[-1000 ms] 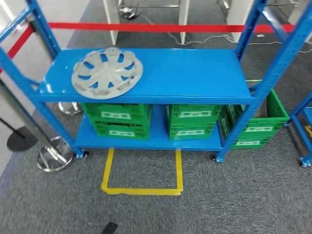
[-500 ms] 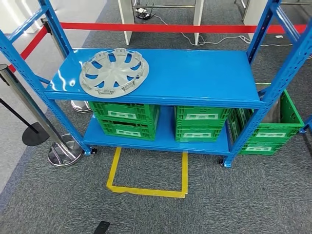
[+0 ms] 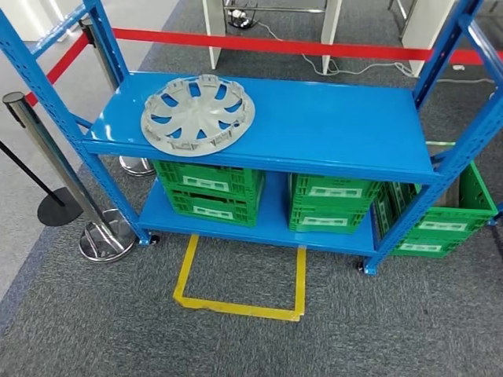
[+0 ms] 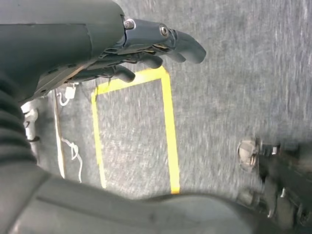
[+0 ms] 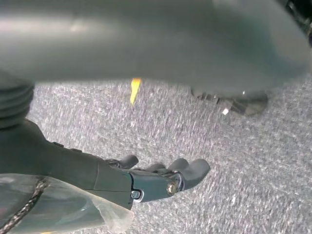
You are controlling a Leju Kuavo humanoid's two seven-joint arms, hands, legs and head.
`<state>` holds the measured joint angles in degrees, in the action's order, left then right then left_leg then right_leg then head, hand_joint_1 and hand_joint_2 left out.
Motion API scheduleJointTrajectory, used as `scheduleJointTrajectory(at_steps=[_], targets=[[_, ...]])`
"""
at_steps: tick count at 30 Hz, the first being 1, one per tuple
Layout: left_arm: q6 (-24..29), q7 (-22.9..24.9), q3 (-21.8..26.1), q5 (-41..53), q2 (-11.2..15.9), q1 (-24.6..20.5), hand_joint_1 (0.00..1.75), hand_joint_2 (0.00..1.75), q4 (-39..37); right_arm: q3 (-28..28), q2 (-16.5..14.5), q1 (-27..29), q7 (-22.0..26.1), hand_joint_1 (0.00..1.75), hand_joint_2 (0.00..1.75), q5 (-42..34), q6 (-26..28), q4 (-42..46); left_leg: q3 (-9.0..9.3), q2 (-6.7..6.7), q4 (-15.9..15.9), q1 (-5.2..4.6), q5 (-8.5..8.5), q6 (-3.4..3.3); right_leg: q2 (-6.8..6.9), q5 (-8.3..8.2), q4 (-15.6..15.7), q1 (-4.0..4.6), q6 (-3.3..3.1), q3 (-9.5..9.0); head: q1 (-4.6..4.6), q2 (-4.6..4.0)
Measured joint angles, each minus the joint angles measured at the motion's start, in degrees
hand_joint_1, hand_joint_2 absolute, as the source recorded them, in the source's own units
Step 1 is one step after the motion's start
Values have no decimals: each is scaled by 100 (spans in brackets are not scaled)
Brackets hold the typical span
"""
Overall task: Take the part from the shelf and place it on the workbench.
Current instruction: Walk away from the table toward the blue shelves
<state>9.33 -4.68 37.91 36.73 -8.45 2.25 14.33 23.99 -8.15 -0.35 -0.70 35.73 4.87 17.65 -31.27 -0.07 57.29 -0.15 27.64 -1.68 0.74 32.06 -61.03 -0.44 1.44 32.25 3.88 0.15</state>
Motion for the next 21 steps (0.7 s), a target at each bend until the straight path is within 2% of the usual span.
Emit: scheduleJointTrajectory(at_steps=[1, 3, 4, 5, 6, 7, 8, 9, 10, 12, 14, 16, 18, 19, 20, 21], targets=[[-29, 16, -122, -121, 27, 2, 0, 0, 27, -71, 31, 45, 1, 0, 175, -117, -16, 5, 17, 3, -29, 8, -13, -14, -28, 157, -290, -9, 21, 148, -10, 0], [-87, 49, -344, -338, 70, -12, 0, 0, 96, -200, 80, 155, -1, 0, 87, -326, -44, 5, 16, 1, -38, 6, -10, -36, -56, 457, -1022, -20, 64, 532, -15, 0], [-113, 61, -442, -435, 89, -22, 0, 0, 138, -256, 102, 222, -3, 0, 44, -419, -59, 2, 20, 1, -37, 5, -5, -38, -58, 494, -1245, -24, 83, 660, -14, 0], [-137, 69, -536, -532, 107, -33, 0, 0, 193, -313, 123, 296, -4, 0, 0, -515, -74, -7, 28, -1, -35, 7, 1, -35, -58, 417, -1259, -29, 99, 686, -13, 0], [-162, 76, -632, -635, 127, -49, 0, 0, 261, -372, 146, 373, -5, 0, 44, -616, -88, -23, 42, -5, -33, 12, 11, -24, -58, 240, -1044, -37, 111, 596, -14, 0], [-189, 84, -733, -741, 147, -69, 0, 0, 338, -434, 173, 449, -4, 0, 87, -719, -101, -43, 59, -13, -26, 16, 25, -4, -57, 16, -662, -50, 119, 414, -14, 0], [-215, 95, -837, -845, 169, -91, 0, 0, 415, -496, 196, 512, -4, 0, 131, -817, -113, -64, 69, -20, -15, 12, 43, 24, -61, -138, -271, -56, 121, 220, -16, 0], [-237, 105, -938, -940, 193, -118, 0, 0, 480, -556, 212, 560, -3, 0, 175, -909, -125, -86, 69, -27, 6, 3, 65, 58, -71, -237, 38, -62, 94, 56, -12, 0], [-257, 119, -1032, -1023, 220, -140, 0, 0, 533, -609, 227, 601, -3, 0, 175, -990, -137, -104, 62, -29, 25, -7, 78, 92, -84, -268, 211, -61, 60, -38, -3, 0], [-310, 154, -1241, -1233, 282, -154, 0, 0, 634, -746, 261, 679, 1, 0, 175, -1201, -167, -131, 48, -28, 48, -15, 87, 148, -101, -259, 259, -47, -32, -75, 15, 0], [-375, 186, -1494, -1505, 346, -110, 0, 0, 702, -915, 311, 747, 2, 0, 175, -1461, -199, -130, 29, -26, 139, -2, 160, 200, -78, -267, 264, -54, -91, -81, 25, 0], [-437, 215, -1740, -1762, 394, -11, 0, 0, 713, -1069, 356, 751, 8, 0, 175, -1703, -227, -80, -159, -22, 594, 20, 441, 261, -47, -266, 274, -70, -145, -91, 40, 0], [-494, 252, -1954, -1986, 421, 151, 0, 0, 682, -1204, 397, 694, 24, 0, 175, -1918, -255, 45, -504, -20, 1338, 40, 781, 306, -37, -254, 274, -66, -179, -93, 49, 0], [-520, 268, -2051, -2088, 436, 248, 0, 0, 646, -1266, 416, 650, 32, 0, 175, -2015, -270, 127, -629, -20, 1597, 51, 850, 323, -36, -247, 274, -66, -189, -97, 49, 0], [-539, 279, -2137, -2177, 452, 349, 0, 0, 601, -1321, 434, 601, 42, 0, 175, -2101, -283, 214, -667, -19, 1666, 65, 809, 345, -36, -241, 273, -67, -198, -105, 49, 0], [-560, 286, -2215, -2259, 472, 451, 0, 0, 546, -1372, 447, 546, 54, 0, 175, -2180, -294, 310, -599, -18, 1507, 88, 659, 374, -38, -233, 273, -70, -206, -118, 48, 0]])
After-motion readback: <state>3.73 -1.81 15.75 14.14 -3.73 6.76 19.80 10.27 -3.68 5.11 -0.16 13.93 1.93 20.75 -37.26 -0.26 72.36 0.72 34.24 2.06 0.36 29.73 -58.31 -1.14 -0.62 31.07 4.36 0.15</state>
